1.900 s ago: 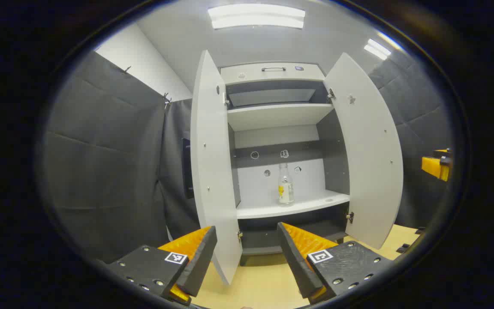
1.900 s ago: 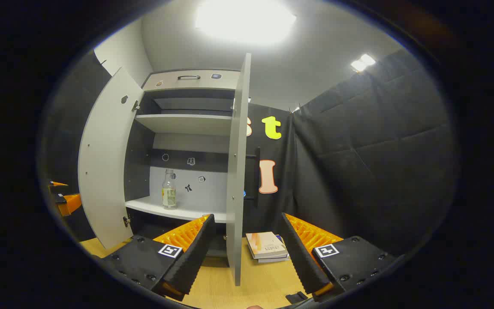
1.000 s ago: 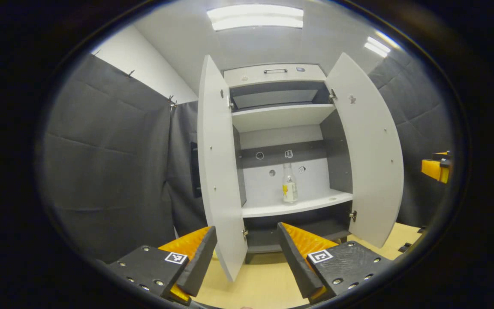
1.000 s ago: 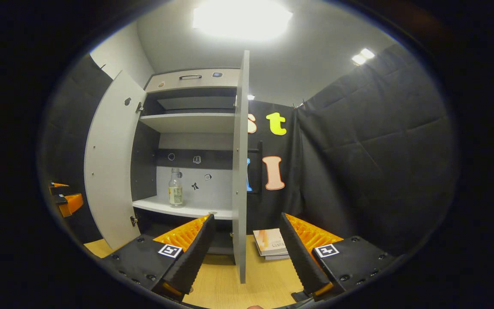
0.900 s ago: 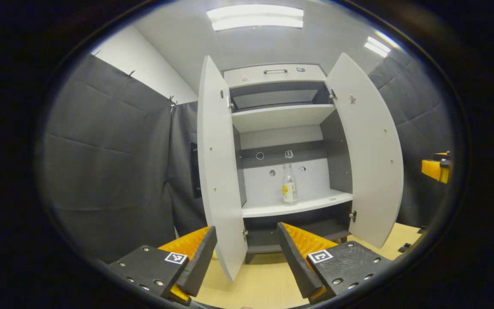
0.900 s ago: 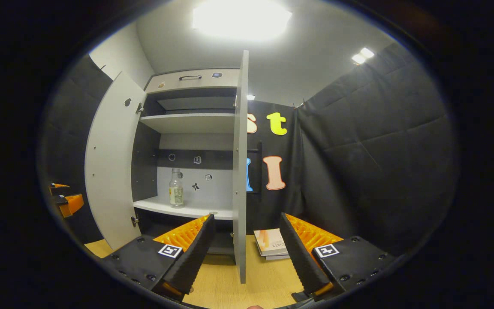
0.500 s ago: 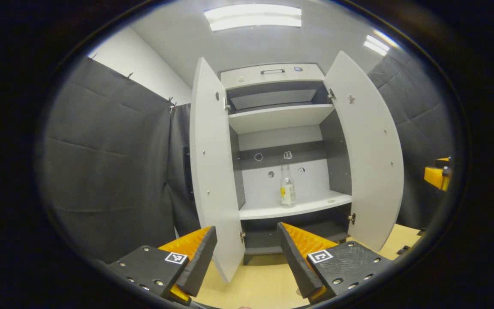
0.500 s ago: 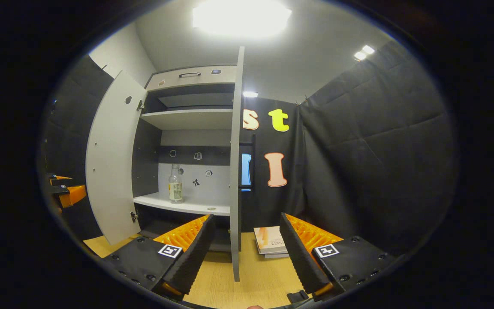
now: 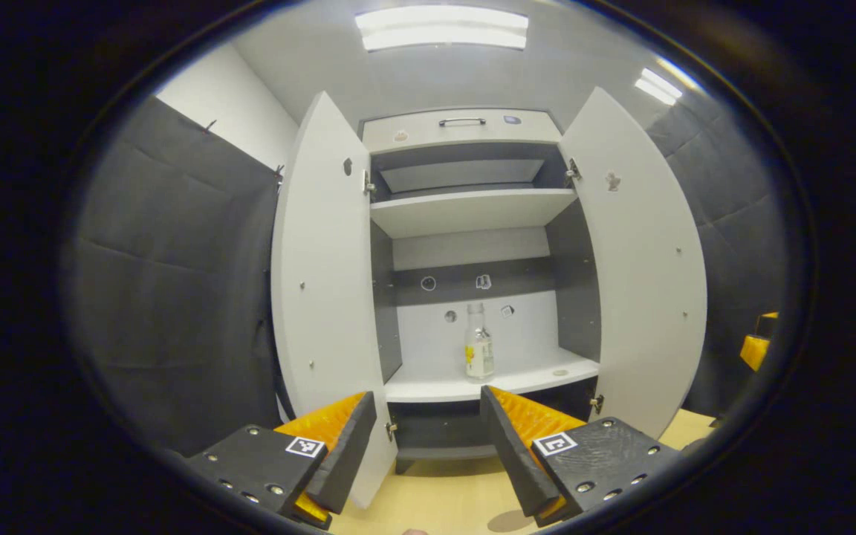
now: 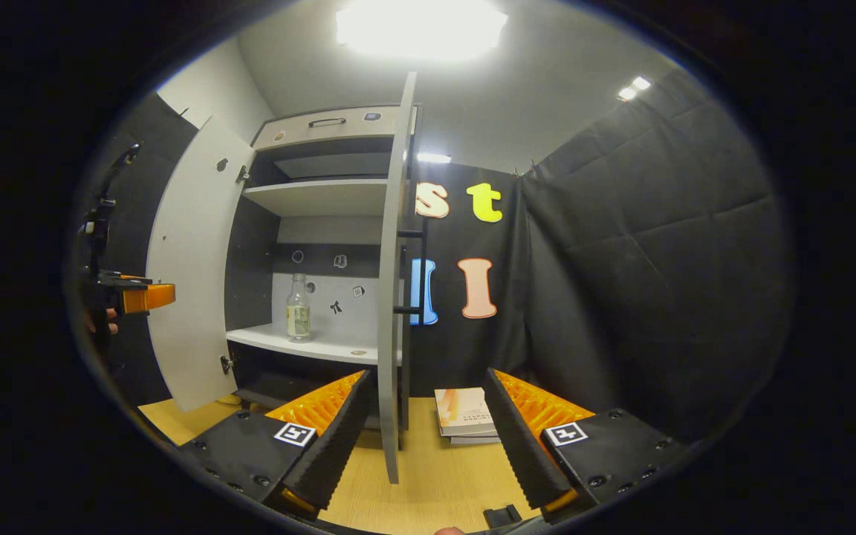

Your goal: Grasp the bottle in the cabinet with the left hand and place it on the coaster, then close the right door with the right hand and the left door with the left hand.

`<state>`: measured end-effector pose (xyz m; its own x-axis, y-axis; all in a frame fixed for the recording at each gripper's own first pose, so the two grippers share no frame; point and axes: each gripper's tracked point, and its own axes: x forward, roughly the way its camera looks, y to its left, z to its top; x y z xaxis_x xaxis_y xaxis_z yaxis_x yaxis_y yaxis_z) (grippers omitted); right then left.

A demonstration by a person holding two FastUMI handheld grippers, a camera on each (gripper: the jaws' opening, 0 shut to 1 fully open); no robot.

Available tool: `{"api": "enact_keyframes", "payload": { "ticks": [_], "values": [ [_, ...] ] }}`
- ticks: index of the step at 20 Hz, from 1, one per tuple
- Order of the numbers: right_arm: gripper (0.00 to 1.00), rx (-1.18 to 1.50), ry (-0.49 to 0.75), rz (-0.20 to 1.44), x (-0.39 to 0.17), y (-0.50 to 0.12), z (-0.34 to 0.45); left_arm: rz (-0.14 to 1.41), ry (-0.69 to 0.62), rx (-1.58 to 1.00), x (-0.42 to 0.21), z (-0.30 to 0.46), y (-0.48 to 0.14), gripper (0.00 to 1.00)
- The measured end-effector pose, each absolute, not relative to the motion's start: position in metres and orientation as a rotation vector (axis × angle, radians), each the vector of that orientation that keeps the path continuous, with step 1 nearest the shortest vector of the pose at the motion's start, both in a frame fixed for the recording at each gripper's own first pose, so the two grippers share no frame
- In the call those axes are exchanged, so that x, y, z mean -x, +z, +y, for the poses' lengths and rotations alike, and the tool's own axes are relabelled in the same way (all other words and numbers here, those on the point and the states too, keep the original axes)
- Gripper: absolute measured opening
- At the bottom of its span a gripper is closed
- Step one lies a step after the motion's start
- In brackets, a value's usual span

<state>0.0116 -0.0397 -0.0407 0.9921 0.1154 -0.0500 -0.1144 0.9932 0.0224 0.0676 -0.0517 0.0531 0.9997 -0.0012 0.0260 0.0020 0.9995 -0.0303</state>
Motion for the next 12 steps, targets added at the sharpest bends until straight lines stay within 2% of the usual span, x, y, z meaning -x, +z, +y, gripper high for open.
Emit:
{"api": "enact_keyframes", "payload": {
  "ticks": [1, 5, 10, 12],
  "values": [
    [0.94, -0.016, 0.108, 0.05, -0.014, -0.041, -0.042, -0.031, -0.008, 0.039, -0.078, -0.053, 0.056, 0.84],
    [0.96, -0.003, 0.046, 0.045, -0.024, -0.038, -0.057, -0.048, -0.04, 0.059, -0.123, -0.058, 0.068, 0.87],
    [0.94, 0.001, -0.032, 0.074, -0.038, -0.045, -0.07, -0.065, -0.102, 0.084, -0.18, -0.068, 0.082, 0.84],
    [0.96, 0.003, -0.059, 0.076, -0.042, -0.047, -0.073, -0.063, -0.115, 0.098, -0.202, -0.07, 0.084, 0.86]
  ]
}}
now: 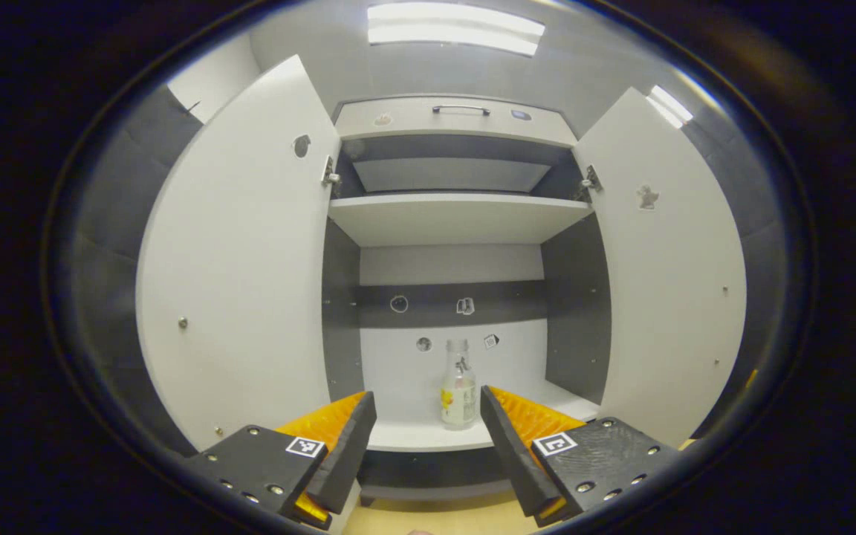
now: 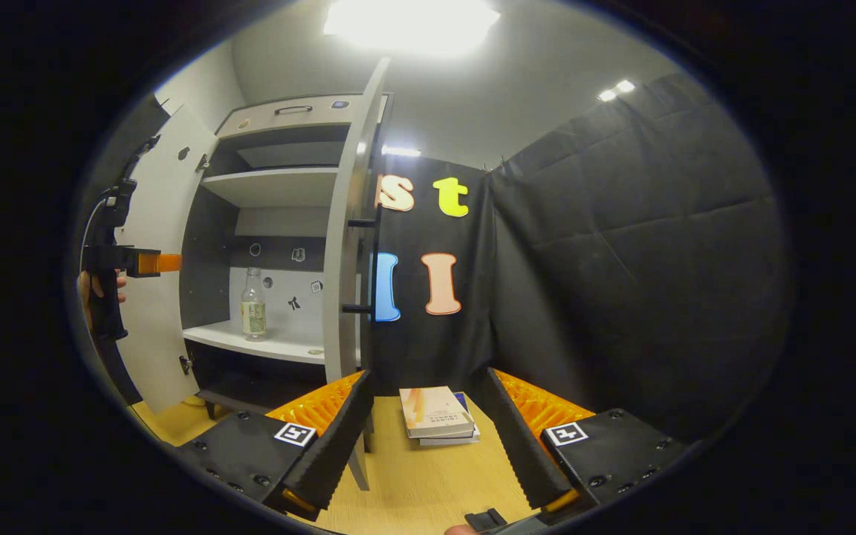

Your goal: Grasp the bottle in the cabinet with the left hand and place it on the coaster, then close the right door with the right hand and the left door with the left hand.

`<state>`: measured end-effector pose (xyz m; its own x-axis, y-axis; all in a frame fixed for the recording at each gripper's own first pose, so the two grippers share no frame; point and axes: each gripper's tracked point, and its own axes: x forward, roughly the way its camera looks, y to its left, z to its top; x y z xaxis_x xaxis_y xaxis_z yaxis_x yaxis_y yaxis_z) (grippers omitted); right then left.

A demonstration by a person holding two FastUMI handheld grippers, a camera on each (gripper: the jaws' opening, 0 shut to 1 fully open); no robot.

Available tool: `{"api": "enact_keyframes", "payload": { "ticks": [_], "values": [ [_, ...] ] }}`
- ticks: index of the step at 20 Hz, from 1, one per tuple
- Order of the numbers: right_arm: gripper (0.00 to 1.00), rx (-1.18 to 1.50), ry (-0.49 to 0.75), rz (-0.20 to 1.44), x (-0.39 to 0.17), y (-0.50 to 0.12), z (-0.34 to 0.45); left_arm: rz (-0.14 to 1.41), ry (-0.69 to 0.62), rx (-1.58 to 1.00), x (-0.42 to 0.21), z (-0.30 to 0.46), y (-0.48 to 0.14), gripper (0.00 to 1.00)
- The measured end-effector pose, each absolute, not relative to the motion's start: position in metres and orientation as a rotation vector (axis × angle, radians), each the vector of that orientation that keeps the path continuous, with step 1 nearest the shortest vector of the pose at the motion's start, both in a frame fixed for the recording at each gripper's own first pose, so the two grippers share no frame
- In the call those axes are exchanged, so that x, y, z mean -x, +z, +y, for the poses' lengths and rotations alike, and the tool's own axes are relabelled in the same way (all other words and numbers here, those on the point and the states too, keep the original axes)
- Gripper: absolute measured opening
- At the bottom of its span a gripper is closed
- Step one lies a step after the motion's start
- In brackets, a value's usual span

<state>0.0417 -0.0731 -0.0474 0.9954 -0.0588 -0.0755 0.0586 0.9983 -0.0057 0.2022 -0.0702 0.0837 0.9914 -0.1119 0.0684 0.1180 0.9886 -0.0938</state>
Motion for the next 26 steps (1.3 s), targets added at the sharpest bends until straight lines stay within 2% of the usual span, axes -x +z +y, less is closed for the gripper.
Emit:
{"api": "enact_keyframes", "payload": {
  "ticks": [4, 5, 11, 20, 26],
  "values": [
    [0.94, -0.002, -0.11, 0.084, -0.047, -0.051, -0.078, -0.05, -0.146, 0.113, -0.247, -0.077, 0.081, 0.87],
    [0.96, -0.002, -0.12, 0.085, -0.049, -0.051, -0.079, -0.049, -0.154, 0.111, -0.258, -0.08, 0.08, 0.87],
    [0.96, 0.019, -0.204, 0.094, -0.059, -0.056, -0.088, -0.02, -0.222, 0.134, -0.316, -0.109, 0.07, 0.87],
    [0.96, 0.025, -0.328, 0.12, -0.064, -0.063, -0.113, 0.003, -0.245, 0.126, -0.4, -0.137, 0.049, 0.86],
    [0.96, 0.031, -0.351, 0.129, -0.073, -0.068, -0.112, 0.02, -0.241, 0.108, -0.436, -0.145, 0.038, 0.86]
  ]
}}
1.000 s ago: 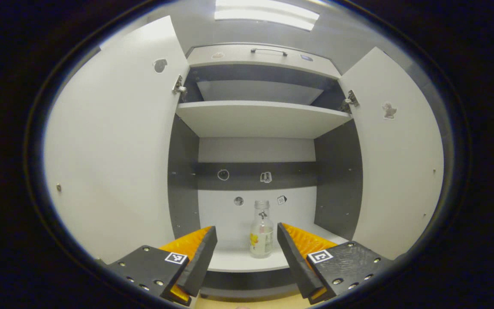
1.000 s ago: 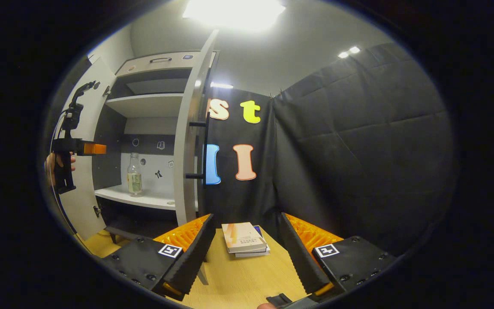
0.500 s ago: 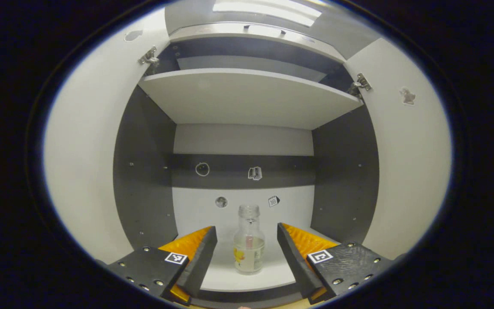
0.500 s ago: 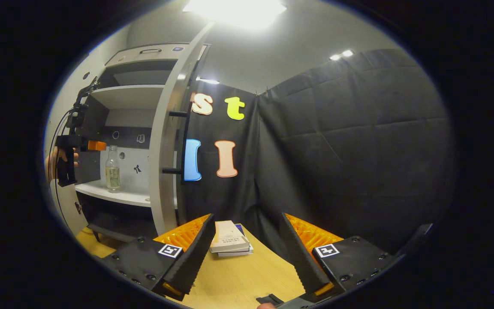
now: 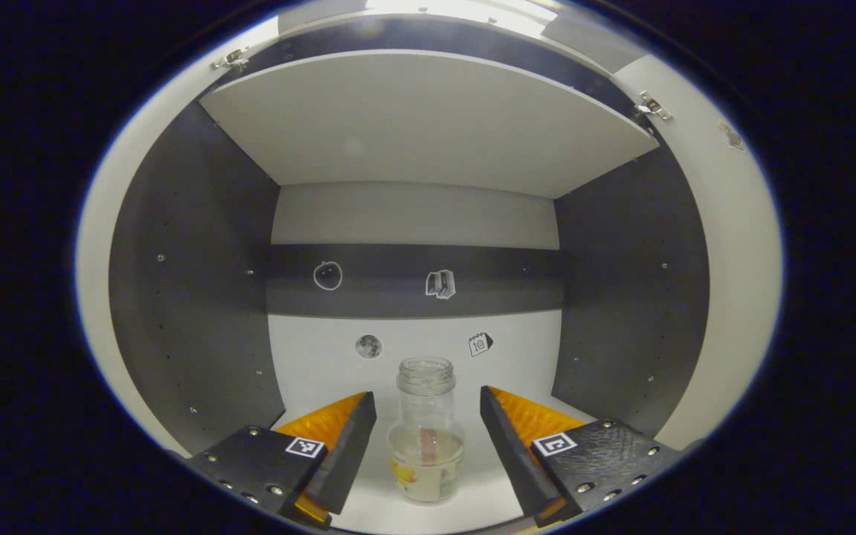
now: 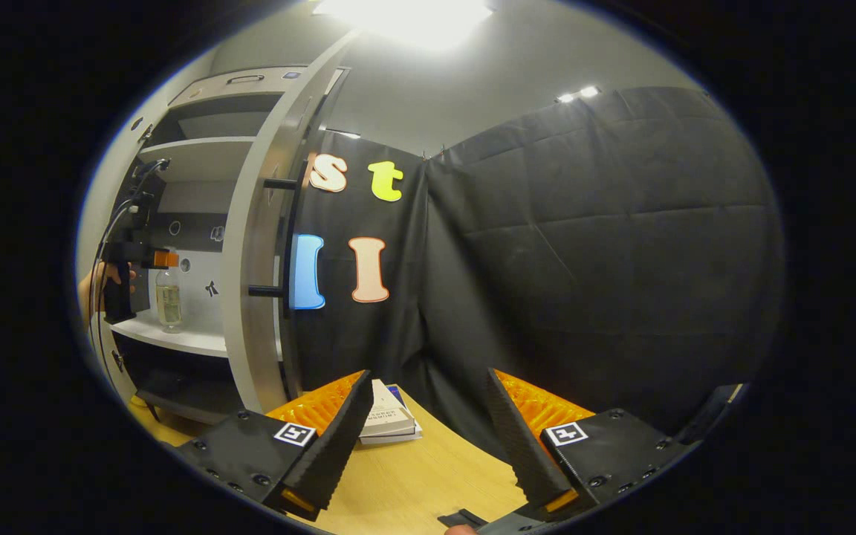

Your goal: Grasp the bottle in the cabinet with the left hand and place it on the coaster, then close the right door with the right hand and the left door with the left hand.

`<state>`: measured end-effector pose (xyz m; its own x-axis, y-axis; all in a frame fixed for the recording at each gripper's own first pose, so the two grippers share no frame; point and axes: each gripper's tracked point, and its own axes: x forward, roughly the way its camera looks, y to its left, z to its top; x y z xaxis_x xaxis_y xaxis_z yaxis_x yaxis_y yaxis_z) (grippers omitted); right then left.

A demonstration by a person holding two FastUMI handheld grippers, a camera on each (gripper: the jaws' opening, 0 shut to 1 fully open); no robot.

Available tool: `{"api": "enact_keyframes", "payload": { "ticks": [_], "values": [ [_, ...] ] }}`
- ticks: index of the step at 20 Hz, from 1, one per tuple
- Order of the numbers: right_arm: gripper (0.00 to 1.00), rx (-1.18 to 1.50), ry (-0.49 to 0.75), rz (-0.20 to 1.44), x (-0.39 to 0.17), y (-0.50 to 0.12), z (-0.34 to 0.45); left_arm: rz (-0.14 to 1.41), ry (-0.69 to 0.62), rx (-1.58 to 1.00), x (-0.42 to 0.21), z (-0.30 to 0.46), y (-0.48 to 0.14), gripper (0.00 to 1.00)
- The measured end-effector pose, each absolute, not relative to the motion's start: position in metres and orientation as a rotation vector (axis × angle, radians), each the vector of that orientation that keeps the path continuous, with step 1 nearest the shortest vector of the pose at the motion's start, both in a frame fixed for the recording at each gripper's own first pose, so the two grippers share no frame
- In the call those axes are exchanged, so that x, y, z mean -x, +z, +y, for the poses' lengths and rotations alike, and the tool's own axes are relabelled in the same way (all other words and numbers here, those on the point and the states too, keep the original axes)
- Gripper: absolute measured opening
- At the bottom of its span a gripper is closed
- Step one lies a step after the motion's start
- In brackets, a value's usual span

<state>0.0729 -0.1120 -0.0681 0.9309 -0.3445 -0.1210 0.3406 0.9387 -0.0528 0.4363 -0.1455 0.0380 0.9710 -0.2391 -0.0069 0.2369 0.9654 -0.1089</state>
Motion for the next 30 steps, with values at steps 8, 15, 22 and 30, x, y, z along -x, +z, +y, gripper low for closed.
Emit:
{"api": "enact_keyframes", "payload": {
  "ticks": [8, 15, 22, 30],
  "values": [
    [0.96, 0.025, -0.287, 0.113, -0.079, -0.066, -0.096, 0.009, -0.274, 0.113, -0.426, -0.147, 0.048, 0.47],
    [0.96, 0.022, -0.225, 0.115, -0.061, -0.063, -0.099, -0.074, -0.284, 0.068, -0.365, -0.145, 0.078, 0.48],
    [0.94, 0.028, -0.146, 0.125, -0.037, -0.063, -0.103, -0.056, -0.254, 0.076, -0.305, -0.14, 0.062, 0.48],
    [0.96, 0.027, -0.063, 0.153, -0.01, -0.072, -0.103, -0.074, -0.237, 0.107, -0.241, -0.136, 0.045, 0.46]
  ]
}}
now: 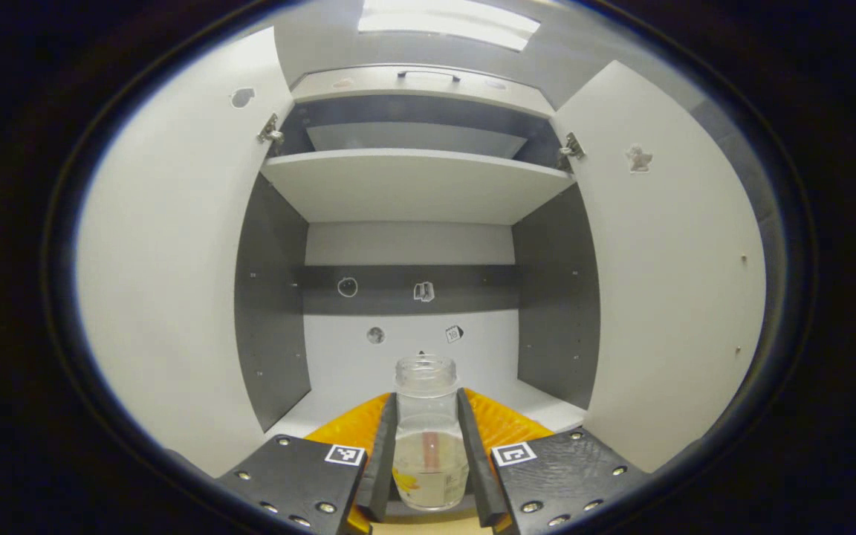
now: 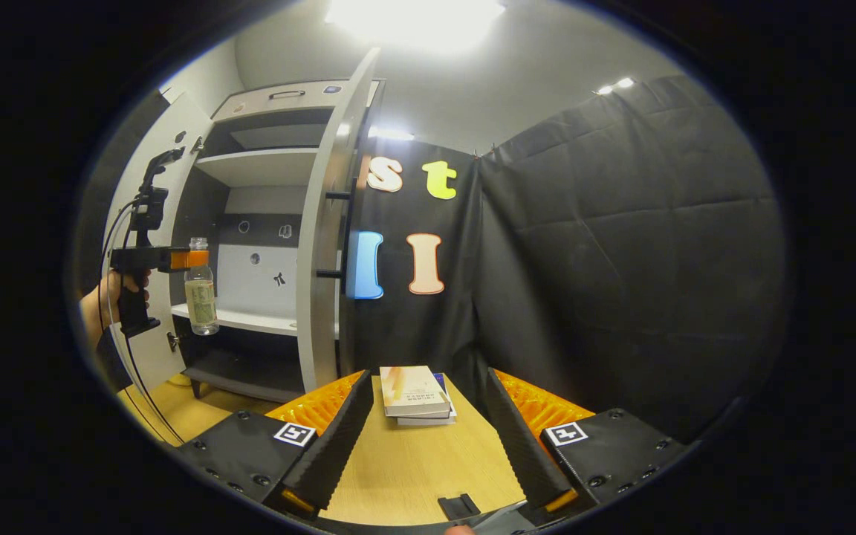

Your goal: Grasp the bottle in the cabinet with the left hand and place it on the coaster, then close the right door with the right hand and the left door with the left hand.

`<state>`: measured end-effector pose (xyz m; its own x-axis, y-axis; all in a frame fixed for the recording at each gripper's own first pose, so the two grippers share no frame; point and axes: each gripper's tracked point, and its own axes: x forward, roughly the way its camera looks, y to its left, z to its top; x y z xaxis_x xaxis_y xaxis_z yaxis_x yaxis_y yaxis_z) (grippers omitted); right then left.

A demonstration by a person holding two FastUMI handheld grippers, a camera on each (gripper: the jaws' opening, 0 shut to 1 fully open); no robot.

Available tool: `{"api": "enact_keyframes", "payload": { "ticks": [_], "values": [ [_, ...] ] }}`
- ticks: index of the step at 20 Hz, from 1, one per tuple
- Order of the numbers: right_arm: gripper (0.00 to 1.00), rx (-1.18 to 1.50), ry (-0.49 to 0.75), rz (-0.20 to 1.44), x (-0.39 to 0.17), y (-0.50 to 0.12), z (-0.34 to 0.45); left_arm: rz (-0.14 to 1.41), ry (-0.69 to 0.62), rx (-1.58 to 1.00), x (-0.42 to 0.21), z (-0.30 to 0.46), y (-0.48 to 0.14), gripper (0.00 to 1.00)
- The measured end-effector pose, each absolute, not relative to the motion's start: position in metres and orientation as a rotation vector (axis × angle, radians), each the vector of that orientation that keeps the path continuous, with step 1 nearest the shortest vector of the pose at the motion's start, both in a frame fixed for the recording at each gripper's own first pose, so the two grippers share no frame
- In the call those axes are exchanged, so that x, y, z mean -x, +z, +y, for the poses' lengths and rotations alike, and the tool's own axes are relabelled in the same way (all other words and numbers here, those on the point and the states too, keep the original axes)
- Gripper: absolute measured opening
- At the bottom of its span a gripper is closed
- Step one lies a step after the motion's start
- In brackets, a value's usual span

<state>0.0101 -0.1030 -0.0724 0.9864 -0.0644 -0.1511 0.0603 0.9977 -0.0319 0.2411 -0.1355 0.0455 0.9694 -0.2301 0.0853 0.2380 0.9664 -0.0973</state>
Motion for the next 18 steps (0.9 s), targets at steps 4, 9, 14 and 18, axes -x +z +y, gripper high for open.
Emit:
{"api": "enact_keyframes", "payload": {
  "ticks": [4, 9, 14, 18],
  "values": [
    [0.96, 0.02, -0.034, 0.162, -0.002, -0.078, -0.102, -0.074, -0.232, 0.111, -0.212, -0.141, 0.028, 0.48],
    [0.96, 0.01, -0.008, 0.181, 0.006, -0.085, -0.098, -0.045, -0.24, 0.129, -0.183, -0.146, -0.005, 0.48],
    [0.96, 0.021, 0.004, 0.189, 0.011, -0.088, -0.095, -0.012, -0.255, 0.132, -0.164, -0.152, -0.039, 0.47],
    [0.96, 0.028, 0.011, 0.193, 0.013, -0.091, -0.091, 0.001, -0.266, 0.143, -0.151, -0.156, -0.065, 0.47]
  ]
}}
